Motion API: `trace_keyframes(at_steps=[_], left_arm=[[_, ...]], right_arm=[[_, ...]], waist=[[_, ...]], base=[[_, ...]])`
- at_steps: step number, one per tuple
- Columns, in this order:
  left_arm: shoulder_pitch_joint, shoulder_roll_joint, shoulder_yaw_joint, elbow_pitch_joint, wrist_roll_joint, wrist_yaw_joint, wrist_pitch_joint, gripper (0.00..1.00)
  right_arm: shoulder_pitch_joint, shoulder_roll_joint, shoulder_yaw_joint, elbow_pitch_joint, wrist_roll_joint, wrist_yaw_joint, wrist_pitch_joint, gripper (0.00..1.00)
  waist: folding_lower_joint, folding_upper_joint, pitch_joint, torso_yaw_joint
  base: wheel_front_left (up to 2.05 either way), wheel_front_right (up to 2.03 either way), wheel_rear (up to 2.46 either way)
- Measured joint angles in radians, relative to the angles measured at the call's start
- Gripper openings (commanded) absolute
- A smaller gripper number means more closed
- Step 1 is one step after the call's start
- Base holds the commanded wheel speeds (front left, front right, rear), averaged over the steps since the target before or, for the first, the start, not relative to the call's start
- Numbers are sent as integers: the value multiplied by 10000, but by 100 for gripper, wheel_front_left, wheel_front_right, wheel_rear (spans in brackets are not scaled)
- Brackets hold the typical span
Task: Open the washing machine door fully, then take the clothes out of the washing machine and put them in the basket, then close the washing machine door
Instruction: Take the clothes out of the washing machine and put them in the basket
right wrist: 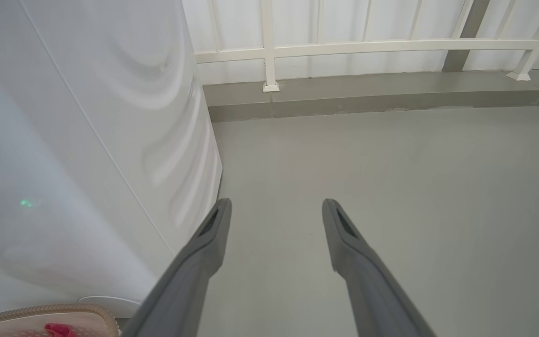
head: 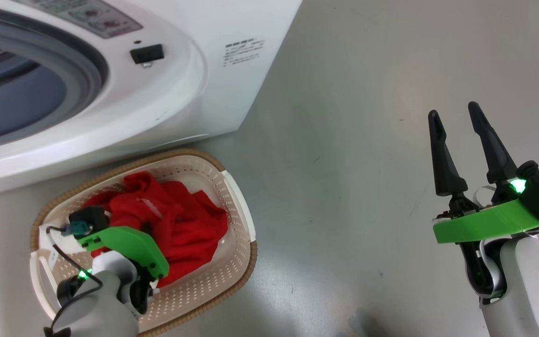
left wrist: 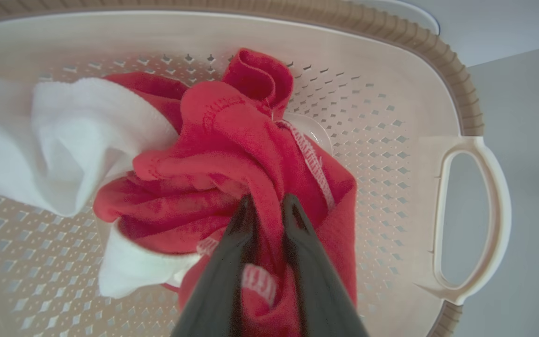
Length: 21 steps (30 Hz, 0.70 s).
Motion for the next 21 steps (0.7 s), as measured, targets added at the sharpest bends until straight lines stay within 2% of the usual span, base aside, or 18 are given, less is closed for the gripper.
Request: trace_keyframes(at_steps=[4, 10, 18, 21], left_arm=[[3, -4, -8, 40, 0, -12, -560, 100], [87, -8, 46, 63, -33, -276, -1344, 100], [881, -44, -52, -211, 82, -717, -1645, 100], [1258, -54, 73, -834, 224, -711, -1645, 100]], right_arm=[[1, 10, -88, 102, -109, 0, 0, 100], [9, 15, -347, 245, -295, 0, 2, 100], [319, -132, -230, 362, -506, 0, 0, 100], [604, -190, -217, 416, -660, 0, 2, 100]], waist=[[0, 0, -98, -58], [0, 0, -576, 63], [0, 0, -1472, 432], [0, -1, -1861, 594]], base=[[0, 0, 0], [0, 0, 0], [0, 0, 0], [0, 0, 0]])
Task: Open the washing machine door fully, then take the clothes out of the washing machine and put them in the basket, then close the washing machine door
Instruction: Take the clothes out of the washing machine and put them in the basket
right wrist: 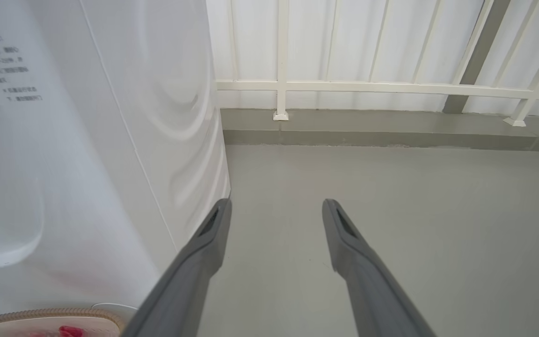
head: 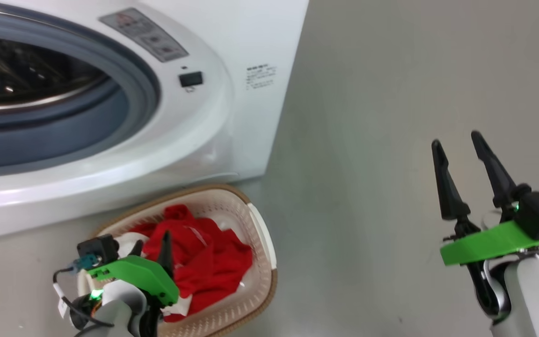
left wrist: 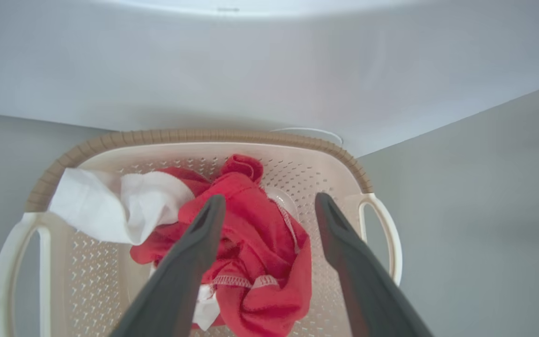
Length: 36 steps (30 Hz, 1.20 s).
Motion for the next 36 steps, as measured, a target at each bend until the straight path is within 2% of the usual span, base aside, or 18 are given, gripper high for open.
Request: trace_keyframes(at_steps=[18, 24, 29, 36], left_arm=[[3045, 123, 1325, -4562, 2516, 12, -12, 100], [4170, 207, 1942, -6326, 3277, -8, -12, 100], [5329, 209, 2625, -7894, 3812, -194, -12, 100], [6177, 178, 3202, -8845, 4146, -357, -12, 100]], right_arm=[[1673, -109, -451, 167, -761, 0, 0, 100], [2181, 84, -708, 194, -882, 0, 0, 100], [2776, 188, -880, 174, -938, 0, 0, 100], [3010, 282, -1108, 142, -936, 0, 0, 100]], waist=[[0, 0, -2322, 1037], [0, 0, -3172, 1183], [0, 0, -3957, 1225], [0, 0, -4612, 1144]], base=[[0, 0, 0], [0, 0, 0], [0, 0, 0], [0, 0, 0]])
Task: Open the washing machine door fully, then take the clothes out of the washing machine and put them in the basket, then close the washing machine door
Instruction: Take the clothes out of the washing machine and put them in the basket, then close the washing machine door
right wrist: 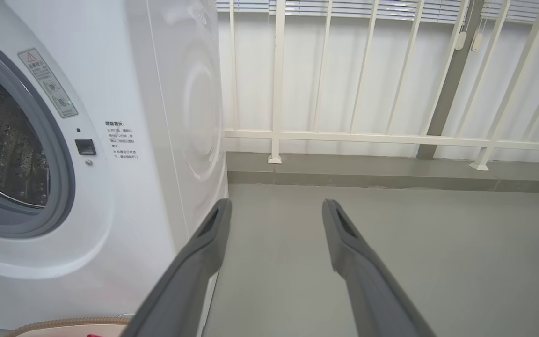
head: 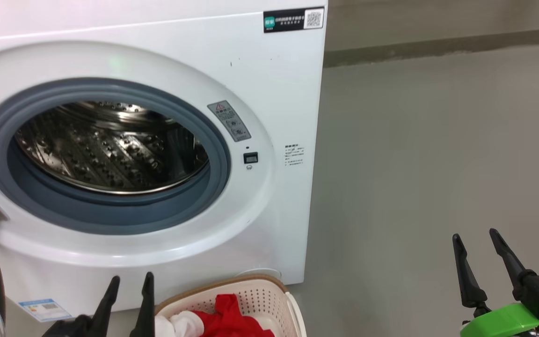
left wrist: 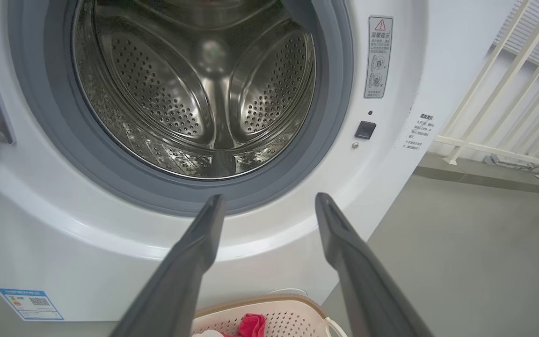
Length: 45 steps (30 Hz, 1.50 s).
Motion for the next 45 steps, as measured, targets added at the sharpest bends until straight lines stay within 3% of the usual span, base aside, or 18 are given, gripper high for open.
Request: trace_keyframes(at_steps=[9, 32, 45], left_arm=[[452, -102, 378, -669, 107, -13, 0, 100], [606, -128, 796, -861, 644, -98, 0, 100], [583, -130, 844, -805, 658, -98, 0, 100]], right_arm=[[68, 42, -142, -46, 0, 0, 0, 100], [209, 150, -236, 58, 2, 0, 0, 100], [203, 190, -284, 75, 8, 0, 0, 100]], waist=[[0, 0, -267, -207], [0, 0, -153, -215], [-1, 0, -144, -186]], base=[[0, 0, 0], [-3, 3, 0], [-132, 132, 0]])
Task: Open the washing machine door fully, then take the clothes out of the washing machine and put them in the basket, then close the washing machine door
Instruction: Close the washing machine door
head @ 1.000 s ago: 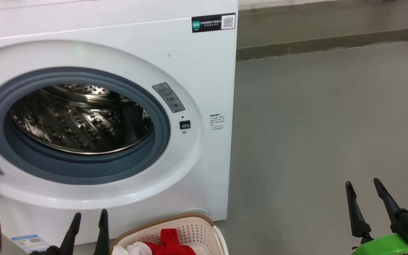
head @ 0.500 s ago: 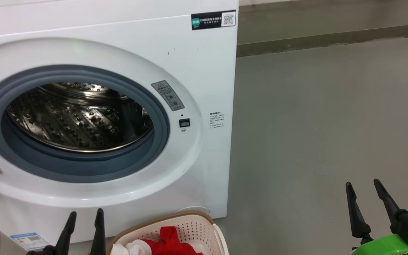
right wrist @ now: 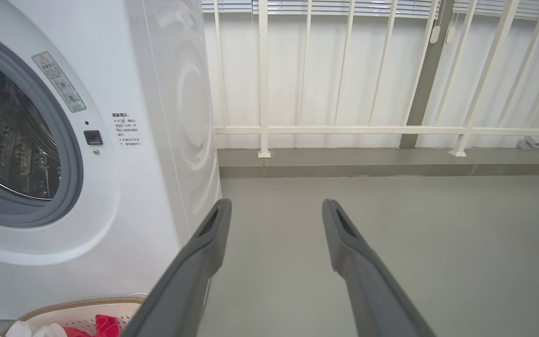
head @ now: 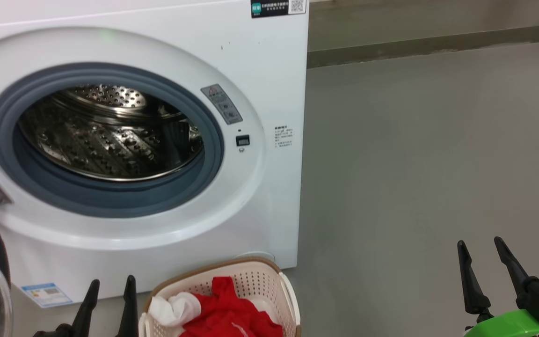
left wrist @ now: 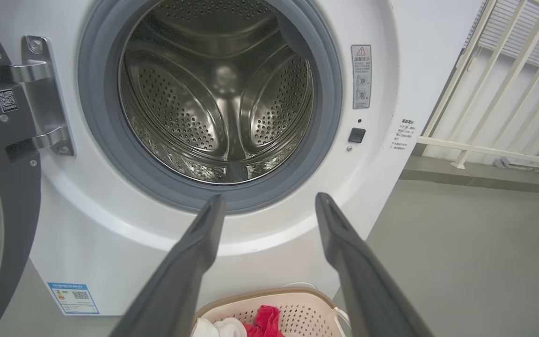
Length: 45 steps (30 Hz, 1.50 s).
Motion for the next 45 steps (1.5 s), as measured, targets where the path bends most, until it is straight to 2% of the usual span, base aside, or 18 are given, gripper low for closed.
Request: trace_keyframes(at_steps=[12, 30, 35, 40, 45], left_arm=[[-4, 2, -8, -54, -59, -92, 0, 100], [-2, 15, -102, -52, -115, -165, 0, 100], [-3, 10, -79, -184, 4, -130, 0, 100], [-6, 4, -96, -456, 151, 150, 0, 100], [-7, 0, -136, -637, 238, 234, 0, 100]], right_arm=[[0, 19, -65, 0, 100, 0, 0, 100], [1, 10, -56, -2, 100, 0, 0, 100], [2, -2, -33, -23, 100, 0, 0, 100], [1, -21, 63, -90, 190, 0, 0, 100], [0, -25, 130, -171, 190, 0, 0, 100]], waist=[[1, 0, -60, 56], [0, 0, -114, 245], [1, 0, -84, 520], [0, 0, -17, 1030], [1, 0, 35, 1453]], base=[[-136, 135, 1], [-6, 6, 0], [0, 0, 0], [0, 0, 0], [0, 0, 0]])
